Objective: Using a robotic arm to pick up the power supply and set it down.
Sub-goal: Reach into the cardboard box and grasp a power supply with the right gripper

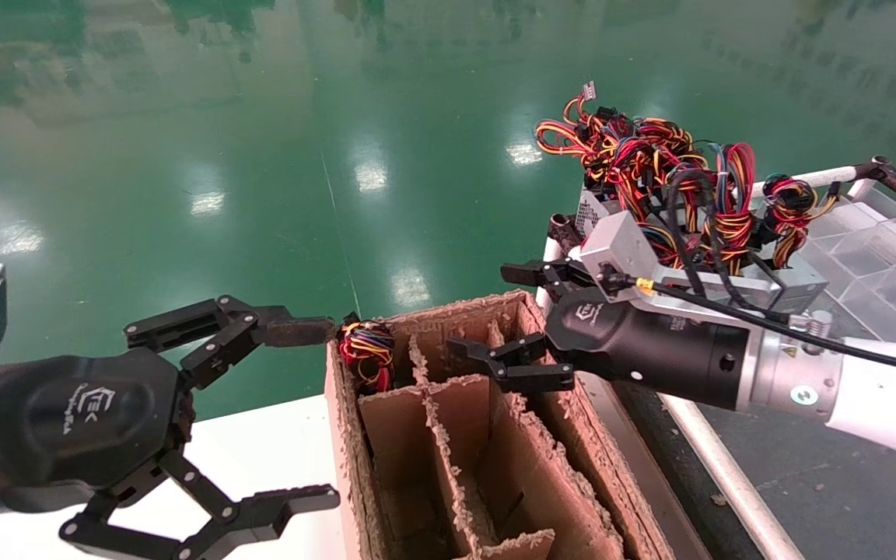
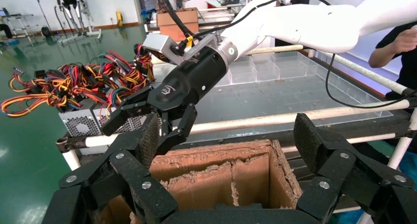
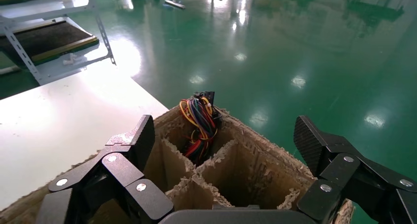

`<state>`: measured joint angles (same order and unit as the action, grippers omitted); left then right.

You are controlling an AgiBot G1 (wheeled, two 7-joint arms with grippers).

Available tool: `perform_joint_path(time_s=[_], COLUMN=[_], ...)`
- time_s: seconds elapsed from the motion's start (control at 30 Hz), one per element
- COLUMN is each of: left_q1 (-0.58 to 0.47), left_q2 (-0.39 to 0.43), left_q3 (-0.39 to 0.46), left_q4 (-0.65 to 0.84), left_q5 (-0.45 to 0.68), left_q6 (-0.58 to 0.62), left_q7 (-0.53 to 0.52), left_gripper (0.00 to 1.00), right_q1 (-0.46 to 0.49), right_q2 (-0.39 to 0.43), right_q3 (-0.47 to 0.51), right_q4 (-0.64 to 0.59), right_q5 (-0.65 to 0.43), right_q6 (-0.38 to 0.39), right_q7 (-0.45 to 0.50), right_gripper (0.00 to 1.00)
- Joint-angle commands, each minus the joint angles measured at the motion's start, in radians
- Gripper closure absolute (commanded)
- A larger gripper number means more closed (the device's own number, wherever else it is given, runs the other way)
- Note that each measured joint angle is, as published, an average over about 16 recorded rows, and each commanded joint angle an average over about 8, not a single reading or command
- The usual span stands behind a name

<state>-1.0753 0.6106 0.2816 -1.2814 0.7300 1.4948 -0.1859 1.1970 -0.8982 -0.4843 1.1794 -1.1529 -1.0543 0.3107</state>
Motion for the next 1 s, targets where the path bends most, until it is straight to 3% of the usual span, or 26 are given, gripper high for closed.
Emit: perform_joint_path(time_s=[0.03, 0.23, 0.4, 0.6, 0.87, 1.0], left_q1=[0.0, 0.0, 0.0, -0.001, -0.001, -0.001], left_q2=[0.0, 0.0, 0.0, 0.0, 0.0, -0.001], left_q3=[0.0, 0.0, 0.001, 0.001, 0.002, 0.002], left_q4=[0.0, 0.0, 0.001, 0.001, 0.001, 0.001], left_q5=[0.0, 0.0, 0.0, -0.001, -0.001, -0.001], left_q6=[0.0, 0.0, 0.0, 0.0, 0.0, -0.001], left_q7=[0.0, 0.0, 0.001, 0.001, 0.001, 0.001], left_gripper=[0.0, 0.0, 0.0, 0.0, 0.0, 0.0], right_q1=[0.004, 0.033, 0.111, 0.155, 0.147, 0.145], right_q2=[-0.002, -0.097, -0.205, -0.306, -0.382, -0.404], right_q3=[-0.003, -0.059, -0.111, -0.128, -0.107, -0.104], right_q4=[-0.004, -0.083, -0.232, -0.37, -0.465, -0.498], right_q5=[-0.009, -0.075, -0.11, -0.115, -0.097, -0.102], right_q6=[0.008, 0.054, 0.037, 0.019, 0.037, 0.051], right_q7=[-0.002, 0.048, 0.108, 0.019, -0.195, -0.281], right_gripper=[0.0, 0.0, 0.0, 0.0, 0.99, 1.0])
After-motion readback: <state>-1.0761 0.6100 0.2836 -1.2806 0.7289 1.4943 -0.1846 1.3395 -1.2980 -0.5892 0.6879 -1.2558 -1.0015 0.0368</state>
